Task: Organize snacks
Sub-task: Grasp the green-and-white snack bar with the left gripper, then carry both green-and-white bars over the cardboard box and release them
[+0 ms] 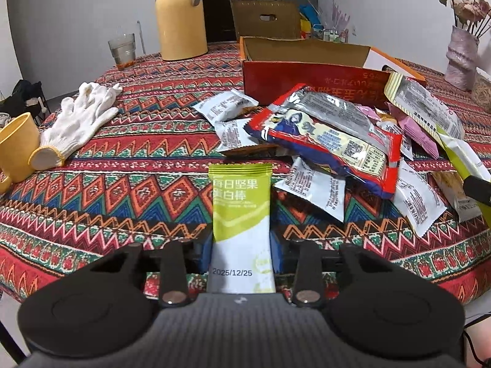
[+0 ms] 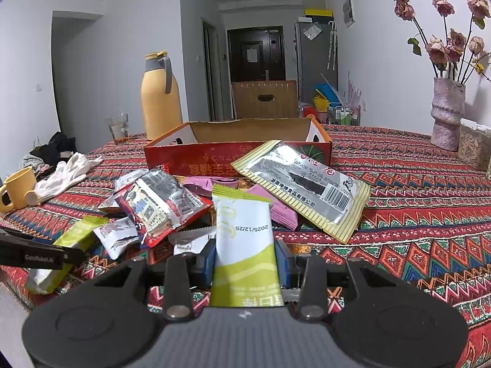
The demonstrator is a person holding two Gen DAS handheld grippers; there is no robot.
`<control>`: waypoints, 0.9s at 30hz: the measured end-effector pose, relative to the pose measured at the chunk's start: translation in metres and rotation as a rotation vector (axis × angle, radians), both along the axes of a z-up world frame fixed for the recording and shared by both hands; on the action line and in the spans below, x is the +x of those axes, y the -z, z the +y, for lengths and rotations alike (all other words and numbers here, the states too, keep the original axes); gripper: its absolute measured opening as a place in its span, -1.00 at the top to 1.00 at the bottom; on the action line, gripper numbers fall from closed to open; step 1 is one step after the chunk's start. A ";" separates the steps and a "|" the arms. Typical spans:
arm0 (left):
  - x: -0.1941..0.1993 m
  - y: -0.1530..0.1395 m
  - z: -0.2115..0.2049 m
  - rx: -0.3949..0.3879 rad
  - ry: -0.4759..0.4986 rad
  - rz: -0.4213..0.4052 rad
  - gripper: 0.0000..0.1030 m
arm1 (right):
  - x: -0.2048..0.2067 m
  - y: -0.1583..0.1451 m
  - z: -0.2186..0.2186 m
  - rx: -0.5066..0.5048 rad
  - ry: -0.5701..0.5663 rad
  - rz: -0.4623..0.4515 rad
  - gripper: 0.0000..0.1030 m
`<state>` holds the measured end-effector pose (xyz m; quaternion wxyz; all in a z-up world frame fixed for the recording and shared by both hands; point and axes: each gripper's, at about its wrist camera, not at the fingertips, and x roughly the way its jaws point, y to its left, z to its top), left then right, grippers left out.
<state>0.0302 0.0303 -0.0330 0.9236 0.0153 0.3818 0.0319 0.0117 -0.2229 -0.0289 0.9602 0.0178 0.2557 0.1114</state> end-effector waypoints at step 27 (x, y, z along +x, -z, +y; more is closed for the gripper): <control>0.079 -0.089 -0.029 -0.035 0.042 -0.238 0.29 | 0.091 -0.048 -0.009 -0.003 0.053 -0.123 0.26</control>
